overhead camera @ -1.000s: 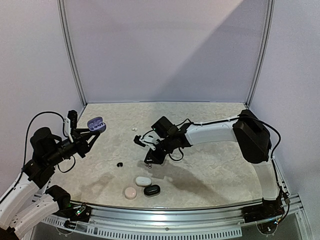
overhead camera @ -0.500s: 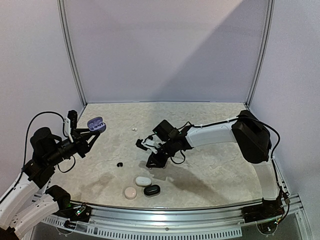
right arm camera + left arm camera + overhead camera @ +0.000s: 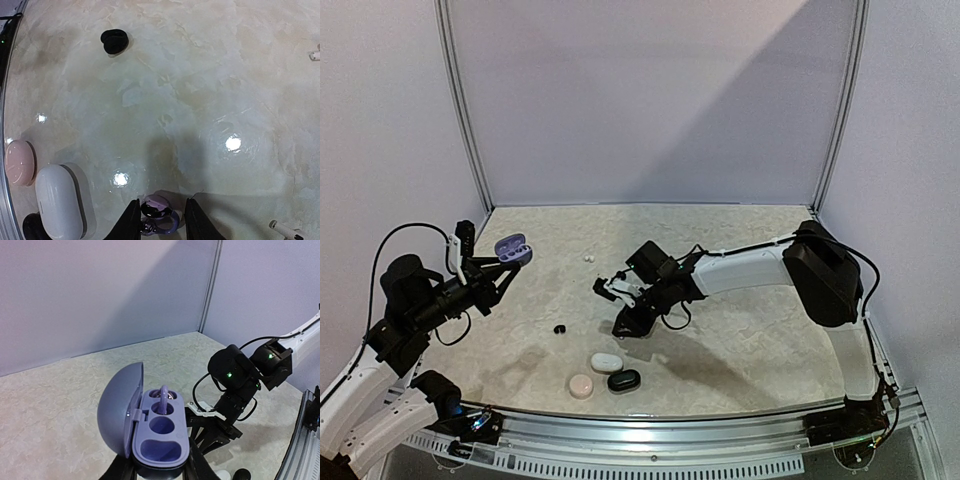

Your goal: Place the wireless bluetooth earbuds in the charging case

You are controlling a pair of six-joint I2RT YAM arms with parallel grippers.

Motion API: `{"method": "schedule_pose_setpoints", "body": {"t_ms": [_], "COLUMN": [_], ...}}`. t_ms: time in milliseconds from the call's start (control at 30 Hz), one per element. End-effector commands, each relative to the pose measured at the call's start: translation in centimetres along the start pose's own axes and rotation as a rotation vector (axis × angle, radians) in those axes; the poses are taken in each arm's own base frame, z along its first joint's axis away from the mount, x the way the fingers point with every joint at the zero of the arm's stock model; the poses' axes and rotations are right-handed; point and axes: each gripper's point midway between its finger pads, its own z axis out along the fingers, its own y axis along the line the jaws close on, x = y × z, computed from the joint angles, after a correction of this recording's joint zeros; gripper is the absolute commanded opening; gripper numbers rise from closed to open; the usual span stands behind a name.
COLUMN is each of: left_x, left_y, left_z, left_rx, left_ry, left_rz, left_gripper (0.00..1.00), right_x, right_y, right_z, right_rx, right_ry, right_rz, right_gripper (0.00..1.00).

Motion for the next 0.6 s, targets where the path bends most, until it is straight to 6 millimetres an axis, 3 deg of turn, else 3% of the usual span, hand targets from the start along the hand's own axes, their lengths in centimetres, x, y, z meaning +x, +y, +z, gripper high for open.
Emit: {"method": "schedule_pose_setpoints", "body": {"t_ms": [0,133,367,567], "left_x": [1.0,1.0,1.0,1.0], "left_y": [0.2,0.2,0.2,0.2], "left_z": [0.1,0.1,0.1,0.1], "left_rx": [0.001,0.001,0.001,0.003], "left_ry": [0.020,0.019,0.018,0.020], "left_rz": [-0.017,-0.017,-0.017,-0.020], "left_gripper": [0.00,0.00,0.00,0.00], "right_x": [-2.8,-3.8,-2.1,-1.0], "right_y": [0.6,0.7,-0.1,-1.2], "right_z": [-2.2,-3.1,-2.2,-1.6], "right_rx": [-0.004,-0.016,-0.008,0.016], "right_ry": [-0.064,-0.091,-0.065,-0.052], "right_rz": [-0.015,-0.014,0.045,0.105], "right_gripper": [0.33,0.34,0.32,0.24]}}
